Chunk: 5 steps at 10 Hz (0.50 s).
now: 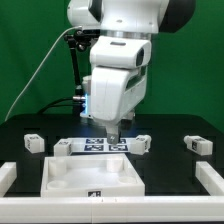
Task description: Assemble one leg
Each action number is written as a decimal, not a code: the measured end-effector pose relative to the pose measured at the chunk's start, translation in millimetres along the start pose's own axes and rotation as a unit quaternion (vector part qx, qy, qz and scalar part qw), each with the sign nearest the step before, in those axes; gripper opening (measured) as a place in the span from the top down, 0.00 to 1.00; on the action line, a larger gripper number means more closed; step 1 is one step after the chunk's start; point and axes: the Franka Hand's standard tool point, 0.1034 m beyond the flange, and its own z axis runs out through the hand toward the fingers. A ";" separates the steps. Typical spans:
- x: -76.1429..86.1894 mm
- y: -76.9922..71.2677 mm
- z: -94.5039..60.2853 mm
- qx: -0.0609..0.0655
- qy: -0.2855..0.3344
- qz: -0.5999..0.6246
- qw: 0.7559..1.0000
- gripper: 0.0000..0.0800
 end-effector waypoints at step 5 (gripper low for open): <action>-30.3 -9.5 7.2 0.021 0.009 -0.043 0.999 0.19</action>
Offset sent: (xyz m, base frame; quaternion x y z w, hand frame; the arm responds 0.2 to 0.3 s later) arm -0.0209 -0.0219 0.0006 0.1576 0.0730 0.0699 0.9823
